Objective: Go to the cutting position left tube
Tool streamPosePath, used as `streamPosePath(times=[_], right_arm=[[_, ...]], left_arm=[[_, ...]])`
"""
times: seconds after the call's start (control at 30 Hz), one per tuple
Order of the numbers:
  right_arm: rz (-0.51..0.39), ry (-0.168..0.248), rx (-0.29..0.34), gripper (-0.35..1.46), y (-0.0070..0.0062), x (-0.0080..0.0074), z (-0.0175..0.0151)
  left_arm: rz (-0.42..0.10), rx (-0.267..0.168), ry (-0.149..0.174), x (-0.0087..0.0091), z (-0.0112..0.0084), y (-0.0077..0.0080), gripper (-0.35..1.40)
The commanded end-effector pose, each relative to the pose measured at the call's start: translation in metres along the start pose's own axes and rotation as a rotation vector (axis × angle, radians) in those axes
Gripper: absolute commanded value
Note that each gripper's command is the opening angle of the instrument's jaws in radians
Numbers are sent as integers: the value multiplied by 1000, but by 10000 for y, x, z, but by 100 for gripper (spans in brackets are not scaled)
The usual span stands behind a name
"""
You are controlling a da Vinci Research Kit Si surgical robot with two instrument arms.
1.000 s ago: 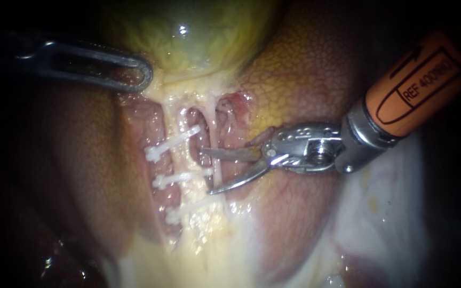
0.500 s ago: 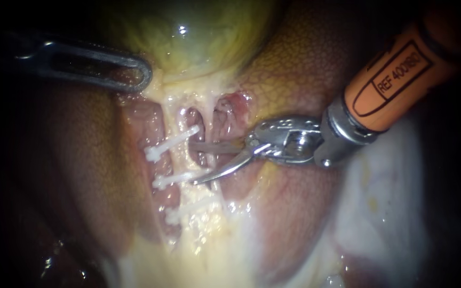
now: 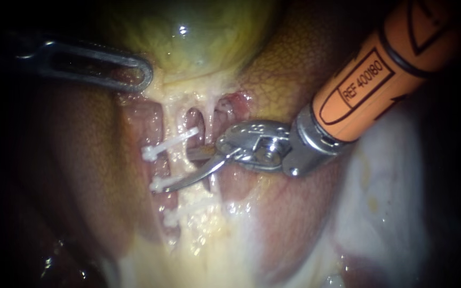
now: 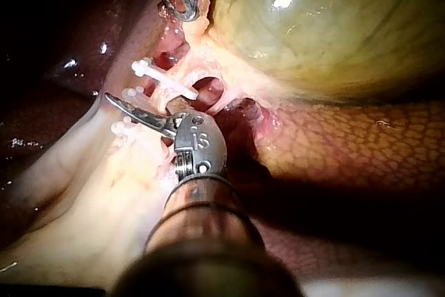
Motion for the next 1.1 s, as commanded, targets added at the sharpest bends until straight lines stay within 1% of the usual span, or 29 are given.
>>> streamPosePath(times=[0.03, 0.13, 0.2, 0.33, 0.4, 0.47, 0.6, 0.73, 0.8, 0.97, 1.07, 1.1], right_arm=[[-1, 2, 3, 116, 0, 1, 5], [-4, 4, 14, 117, -2, 3, 13], [-6, 13, 24, 117, -4, 4, 18], [-5, 49, 51, 117, -10, 9, 24], [0, 64, 67, 117, -14, 13, 25], [2, 70, 75, 117, -18, 19, 25], [8, 76, 82, 117, -31, 32, 25], [11, 78, 86, 117, -38, 39, 26], [11, 78, 87, 117, -39, 39, 27], [10, 77, 89, 117, -37, 38, 26], [34, 76, 90, 114, -37, 37, 26], [57, 77, 84, 112, -36, 35, 25]], left_arm=[[0, -1, 0, 0, 0, 0, -35], [-1, -2, 0, 0, 1, 0, -35], [-1, -2, -1, 0, 2, 0, -35], [-1, -2, -1, 0, 2, 0, -35], [-1, -2, 0, 0, 2, 0, -35], [0, -2, 0, 0, 2, 0, -35], [0, -2, 0, 0, 1, 0, -35], [0, -2, 0, 0, 1, 0, -35], [0, -1, 0, 0, 1, 0, -35], [-1, -1, 0, 0, 0, 0, -35], [-1, -1, 0, 0, 0, 0, -35], [-1, -1, 0, 0, 0, 0, -35]])
